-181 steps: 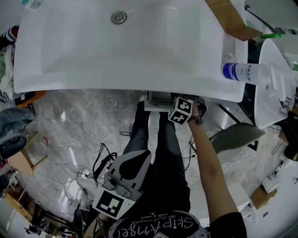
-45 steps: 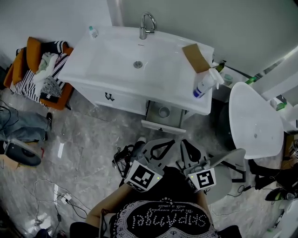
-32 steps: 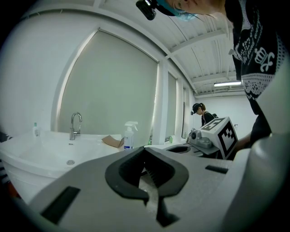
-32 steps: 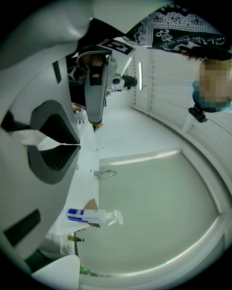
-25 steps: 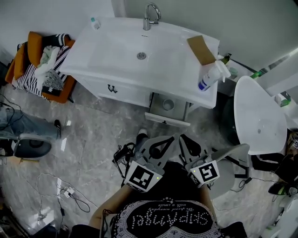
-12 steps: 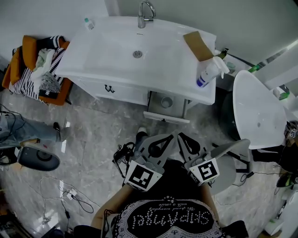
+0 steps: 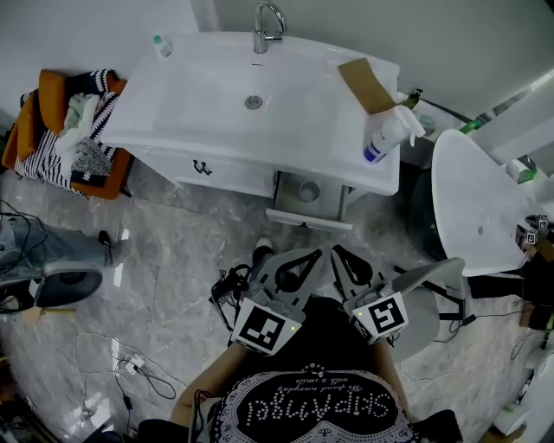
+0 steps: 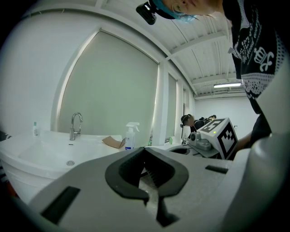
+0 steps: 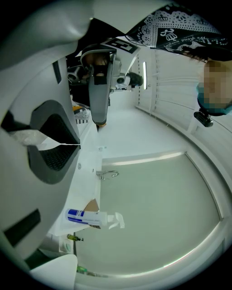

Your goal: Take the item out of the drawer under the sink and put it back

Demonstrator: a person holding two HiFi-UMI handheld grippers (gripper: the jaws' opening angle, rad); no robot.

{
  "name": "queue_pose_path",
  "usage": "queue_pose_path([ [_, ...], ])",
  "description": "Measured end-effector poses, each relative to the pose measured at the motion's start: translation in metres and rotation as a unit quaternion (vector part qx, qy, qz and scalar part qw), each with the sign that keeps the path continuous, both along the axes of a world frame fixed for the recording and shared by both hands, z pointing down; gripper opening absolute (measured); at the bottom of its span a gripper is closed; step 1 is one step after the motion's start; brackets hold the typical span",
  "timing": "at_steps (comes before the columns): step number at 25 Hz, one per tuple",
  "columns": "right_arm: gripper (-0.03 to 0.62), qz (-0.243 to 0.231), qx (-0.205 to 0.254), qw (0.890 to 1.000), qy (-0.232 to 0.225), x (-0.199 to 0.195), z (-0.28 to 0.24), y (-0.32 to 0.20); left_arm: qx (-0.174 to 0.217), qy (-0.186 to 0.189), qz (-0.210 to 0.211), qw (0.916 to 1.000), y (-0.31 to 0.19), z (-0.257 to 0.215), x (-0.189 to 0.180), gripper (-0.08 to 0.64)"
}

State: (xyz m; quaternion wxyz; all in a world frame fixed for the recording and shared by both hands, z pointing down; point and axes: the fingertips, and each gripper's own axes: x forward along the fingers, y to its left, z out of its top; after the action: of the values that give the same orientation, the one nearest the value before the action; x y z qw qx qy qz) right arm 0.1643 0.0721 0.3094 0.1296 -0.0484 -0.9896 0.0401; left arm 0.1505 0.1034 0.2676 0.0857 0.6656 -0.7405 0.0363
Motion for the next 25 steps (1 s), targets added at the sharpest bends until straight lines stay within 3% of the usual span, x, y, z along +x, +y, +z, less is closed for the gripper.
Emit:
queue_pose_path([
  [25,0.02,-0.021,0.001,1.0,-0.01,-0.0035,-0.006,0.0023,0.0,0.001,-0.003,1.0,-0.0069,0.0005,0.0,0.0],
])
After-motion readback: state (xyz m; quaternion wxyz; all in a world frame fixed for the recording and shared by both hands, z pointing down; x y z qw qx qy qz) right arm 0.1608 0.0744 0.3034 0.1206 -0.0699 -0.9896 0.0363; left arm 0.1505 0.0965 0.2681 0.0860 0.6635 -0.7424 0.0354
